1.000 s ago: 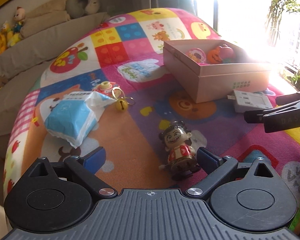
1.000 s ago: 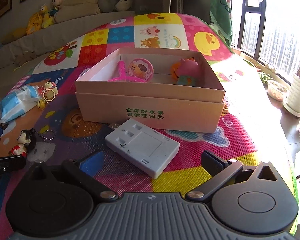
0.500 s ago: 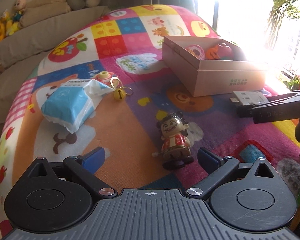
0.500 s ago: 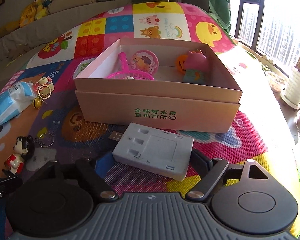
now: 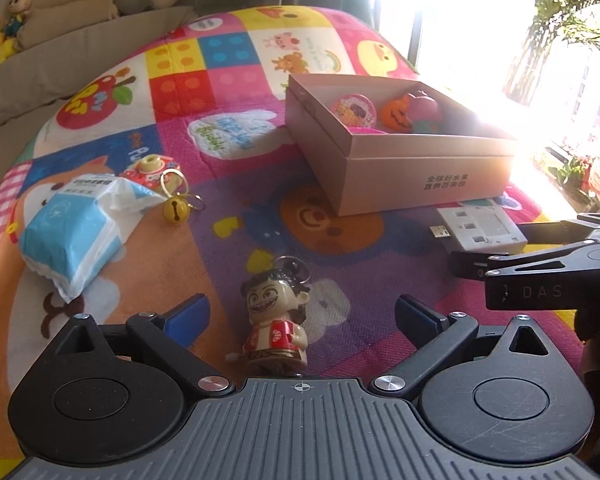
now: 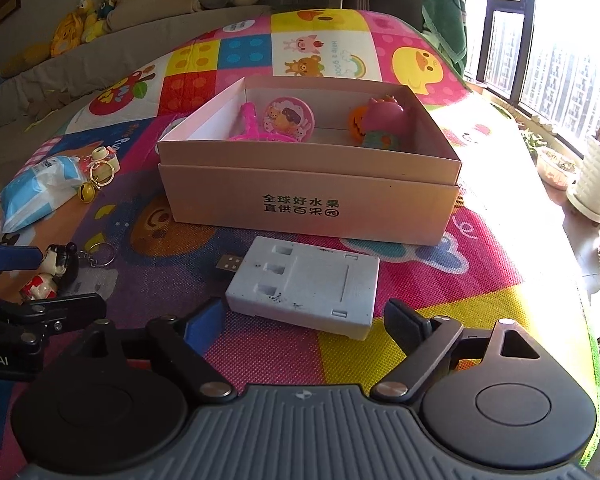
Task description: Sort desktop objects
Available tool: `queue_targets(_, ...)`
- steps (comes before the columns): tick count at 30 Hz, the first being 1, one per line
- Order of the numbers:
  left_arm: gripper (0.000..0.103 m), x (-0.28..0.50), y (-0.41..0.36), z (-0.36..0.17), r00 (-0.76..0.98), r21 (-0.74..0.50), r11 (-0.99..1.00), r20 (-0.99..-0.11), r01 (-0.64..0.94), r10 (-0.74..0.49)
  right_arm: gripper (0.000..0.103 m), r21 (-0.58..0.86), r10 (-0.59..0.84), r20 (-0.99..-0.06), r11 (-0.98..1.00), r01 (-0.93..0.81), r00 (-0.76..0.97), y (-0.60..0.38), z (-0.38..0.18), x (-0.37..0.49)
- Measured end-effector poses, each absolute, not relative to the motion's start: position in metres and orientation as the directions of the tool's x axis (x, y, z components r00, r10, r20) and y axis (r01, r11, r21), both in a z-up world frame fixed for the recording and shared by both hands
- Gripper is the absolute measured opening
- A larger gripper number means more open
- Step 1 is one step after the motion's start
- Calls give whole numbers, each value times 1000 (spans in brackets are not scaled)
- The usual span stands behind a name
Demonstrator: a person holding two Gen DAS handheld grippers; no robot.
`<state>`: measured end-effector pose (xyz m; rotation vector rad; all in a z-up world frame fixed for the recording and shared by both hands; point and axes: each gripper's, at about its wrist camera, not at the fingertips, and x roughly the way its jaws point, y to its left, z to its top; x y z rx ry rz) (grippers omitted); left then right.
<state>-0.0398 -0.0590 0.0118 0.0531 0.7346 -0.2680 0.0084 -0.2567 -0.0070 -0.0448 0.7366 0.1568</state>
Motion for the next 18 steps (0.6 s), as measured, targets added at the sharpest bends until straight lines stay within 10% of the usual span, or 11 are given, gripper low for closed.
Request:
queue_targets(12,101,-47,-60,16,713,-88,945,-635,315,-297,89,34,133,-657,988,-147,742,-258,-8,9)
queue_targets(18,75,-41,-56,10,701,-76,958,-666,276,-255,87,4,116,-669,988,-152,734,-253,-7,15)
